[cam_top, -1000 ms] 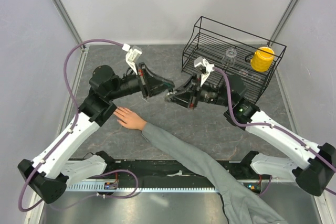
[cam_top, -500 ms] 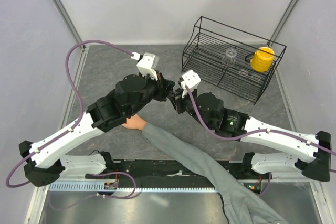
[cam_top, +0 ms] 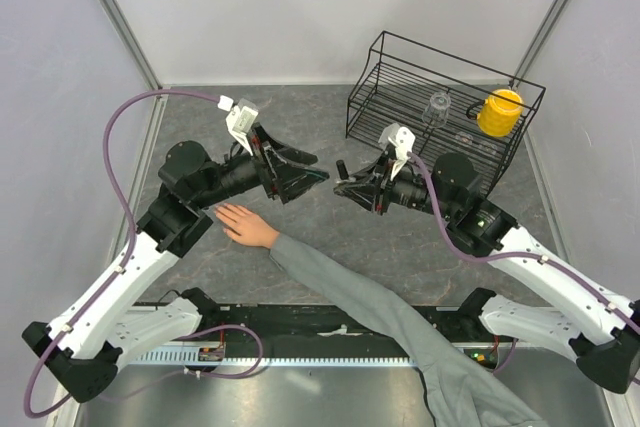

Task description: Paint the nails

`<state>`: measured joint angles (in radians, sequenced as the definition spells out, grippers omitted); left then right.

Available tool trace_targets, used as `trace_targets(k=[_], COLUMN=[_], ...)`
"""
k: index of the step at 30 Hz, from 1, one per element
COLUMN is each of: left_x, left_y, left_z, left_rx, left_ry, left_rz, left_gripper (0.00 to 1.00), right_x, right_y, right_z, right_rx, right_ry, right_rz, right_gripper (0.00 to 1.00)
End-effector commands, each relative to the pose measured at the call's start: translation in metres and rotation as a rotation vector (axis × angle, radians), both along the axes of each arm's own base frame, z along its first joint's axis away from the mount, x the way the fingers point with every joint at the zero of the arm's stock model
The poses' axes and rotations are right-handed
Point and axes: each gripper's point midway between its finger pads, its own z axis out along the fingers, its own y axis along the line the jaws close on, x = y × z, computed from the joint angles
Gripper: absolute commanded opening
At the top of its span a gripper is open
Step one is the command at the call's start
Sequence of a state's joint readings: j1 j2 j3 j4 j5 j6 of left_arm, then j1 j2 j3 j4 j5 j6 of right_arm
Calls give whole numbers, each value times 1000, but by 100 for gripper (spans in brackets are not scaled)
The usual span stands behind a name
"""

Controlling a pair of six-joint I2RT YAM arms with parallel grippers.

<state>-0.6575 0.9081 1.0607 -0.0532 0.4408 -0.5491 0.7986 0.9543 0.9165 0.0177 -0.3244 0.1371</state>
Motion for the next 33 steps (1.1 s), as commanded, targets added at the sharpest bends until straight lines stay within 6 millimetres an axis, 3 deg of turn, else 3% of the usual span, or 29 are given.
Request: trace_targets(k=[1,7,19,24,28,30,31,32,33], left_x=[-43,-45,-42,-40,-42,-39,-36,-20,-19], left_y=[-11,-9,-20,-23,-23,-23,-22,-21,-26], left_z=[17,17,9,10,11,14,3,10,5], left_rx=[-89,-115,-120,-122,-114,-109,-65,-58,-17], left_ry=[-62,-62,-1,3,1,-10,11,-2,11], left_rz=[-302,-349,-429,-446,-456,-428,-397,-286,-230], left_gripper=[73,70,62,47,28,7,2,2,2], right_x=[-55,-78,-70,-64,-47,-33,-11,-2,13], right_y=[13,9,18,21,25,27,26,28,26], right_z=[19,34,45,44,36,34,19,14,22], right_rx=[69,181,245,247,215,174,129,78,57], right_ry=[36,102,122,123,157,96,155,101,72], right_rz=[402,604,642,623,528,444,298,224,94], right_gripper=[0,0,0,0,0,0,0,0,0])
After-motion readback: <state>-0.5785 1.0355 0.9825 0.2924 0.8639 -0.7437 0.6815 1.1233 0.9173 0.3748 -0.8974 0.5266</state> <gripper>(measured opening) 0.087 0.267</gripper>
